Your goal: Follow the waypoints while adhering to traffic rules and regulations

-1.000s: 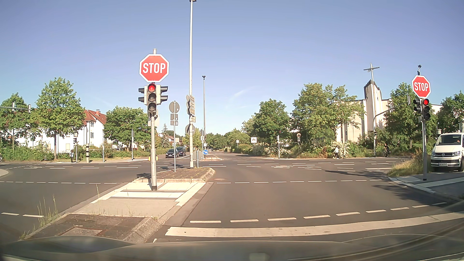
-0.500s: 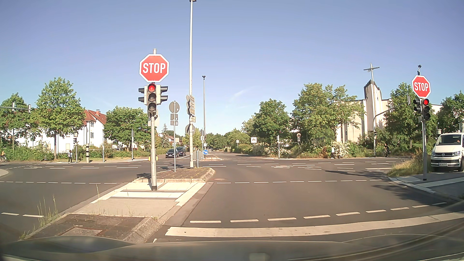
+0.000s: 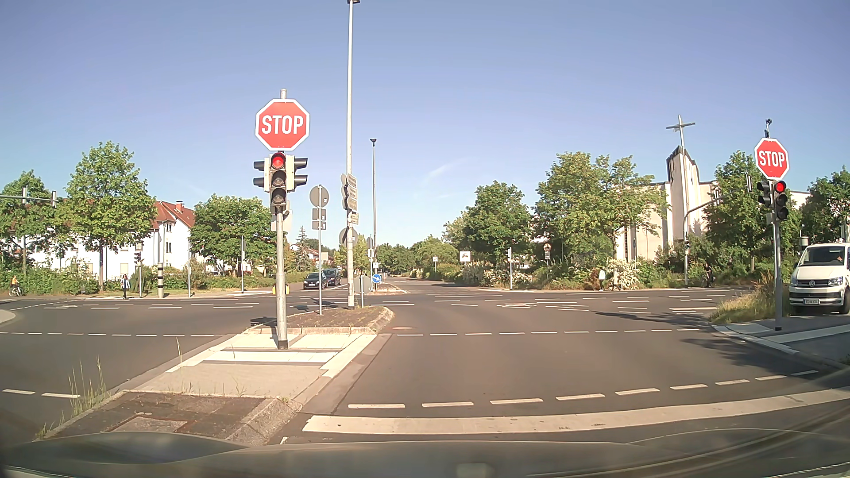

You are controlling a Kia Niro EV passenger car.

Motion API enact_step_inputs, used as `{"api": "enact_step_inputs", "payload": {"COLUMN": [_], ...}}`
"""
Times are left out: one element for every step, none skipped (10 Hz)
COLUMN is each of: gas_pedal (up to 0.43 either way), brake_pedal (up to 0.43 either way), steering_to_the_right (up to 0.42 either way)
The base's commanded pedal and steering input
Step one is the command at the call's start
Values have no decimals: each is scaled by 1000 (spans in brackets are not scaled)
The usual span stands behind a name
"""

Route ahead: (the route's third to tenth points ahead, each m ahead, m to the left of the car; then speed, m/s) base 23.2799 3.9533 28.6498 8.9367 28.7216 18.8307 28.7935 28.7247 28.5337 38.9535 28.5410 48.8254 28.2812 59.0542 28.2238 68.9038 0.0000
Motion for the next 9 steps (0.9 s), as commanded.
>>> {"api": "enact_step_inputs", "payload": {"gas_pedal": [0, 0, 0, 0, 0, 0, 0, 0, 0], "brake_pedal": [305, 311, 305, 305, 305, 305, 305, 305, 305], "steering_to_the_right": [12, 12, 12, 12, 12, 12, 12, 12, 12]}}
